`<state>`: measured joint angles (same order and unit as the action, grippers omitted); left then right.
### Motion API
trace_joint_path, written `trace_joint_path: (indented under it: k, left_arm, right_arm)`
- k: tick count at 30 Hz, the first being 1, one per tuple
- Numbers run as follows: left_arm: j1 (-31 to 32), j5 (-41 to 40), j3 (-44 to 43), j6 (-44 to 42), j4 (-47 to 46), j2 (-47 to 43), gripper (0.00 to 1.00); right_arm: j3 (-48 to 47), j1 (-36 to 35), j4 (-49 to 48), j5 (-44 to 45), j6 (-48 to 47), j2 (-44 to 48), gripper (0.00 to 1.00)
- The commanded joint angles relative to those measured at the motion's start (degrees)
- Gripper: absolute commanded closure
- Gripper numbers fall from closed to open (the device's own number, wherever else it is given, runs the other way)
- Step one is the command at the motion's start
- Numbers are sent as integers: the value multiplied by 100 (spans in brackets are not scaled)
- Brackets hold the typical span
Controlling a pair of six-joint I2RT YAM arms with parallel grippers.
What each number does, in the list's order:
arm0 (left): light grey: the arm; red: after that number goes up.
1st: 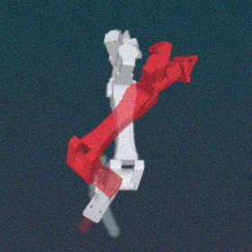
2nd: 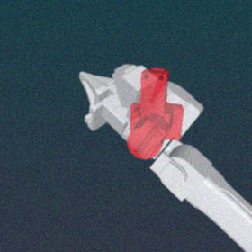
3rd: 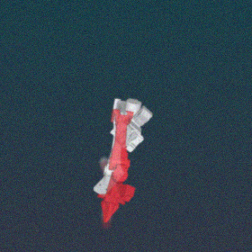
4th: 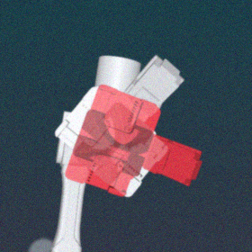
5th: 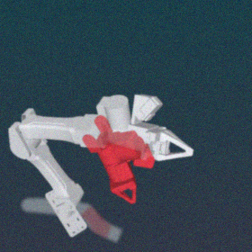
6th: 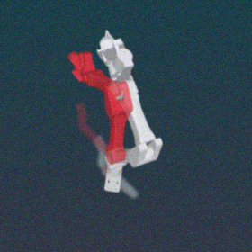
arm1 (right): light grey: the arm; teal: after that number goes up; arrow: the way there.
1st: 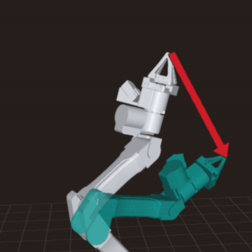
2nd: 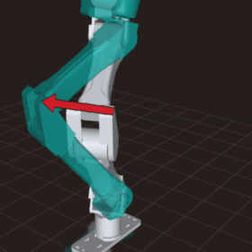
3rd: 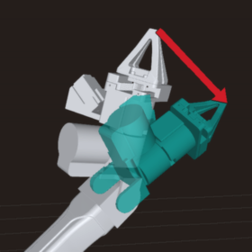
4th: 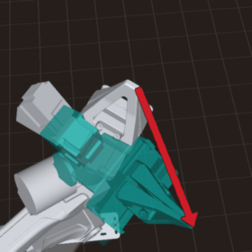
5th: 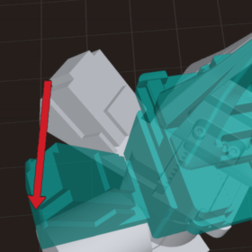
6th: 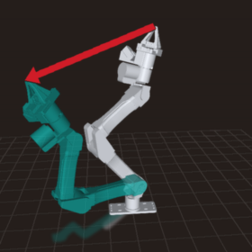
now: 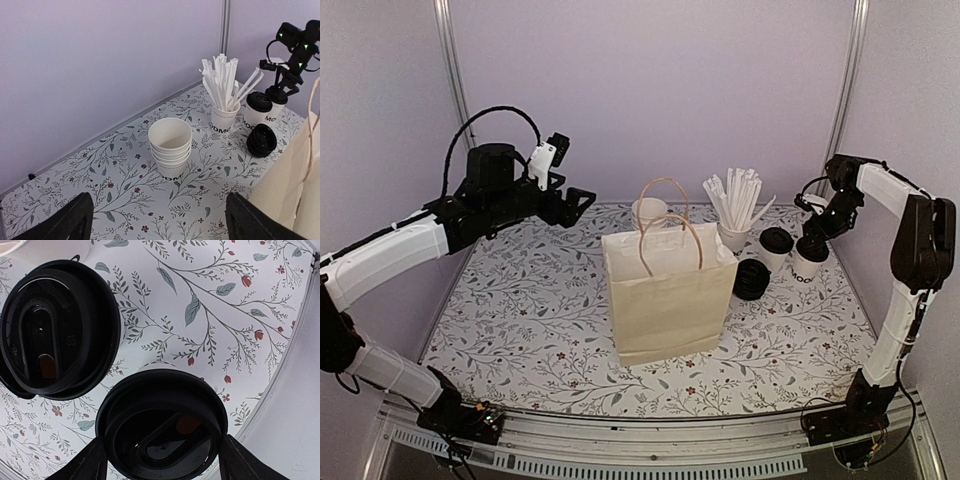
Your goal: Pack the takeout coffee
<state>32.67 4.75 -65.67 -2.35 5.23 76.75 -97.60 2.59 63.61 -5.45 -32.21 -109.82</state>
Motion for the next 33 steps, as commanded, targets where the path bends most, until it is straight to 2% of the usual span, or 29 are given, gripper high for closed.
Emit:
trace_joint_path:
  k: [1,8,12,23,27,33]
  left_arm:
    - [-14,52,-51,-29,-98,-57,6]
    - [-10,52,-60,-42,-95,-62,6]
    - [-12,47,-60,-47,-89,-55,6]
    - [-52,-30,-69,-119,-75,-3,6]
    - [-105,-98,-101,-138,-25,73,6]
    - [-186,-143,-114,-135,-12,166,7]
  right_arm:
    - [-101,5,289,-188,-77,-168,24]
    - [-76,5,375,-167,-115,-214,22]
    - [-66,5,433,-186,-141,-168,31]
    - [417,-137,1061,-1217,-632,1121,34]
    - [1006,-812,1212,-1445,-1043,1610,34]
    - [1649,-2042,896,-1392,-1229,2275,33]
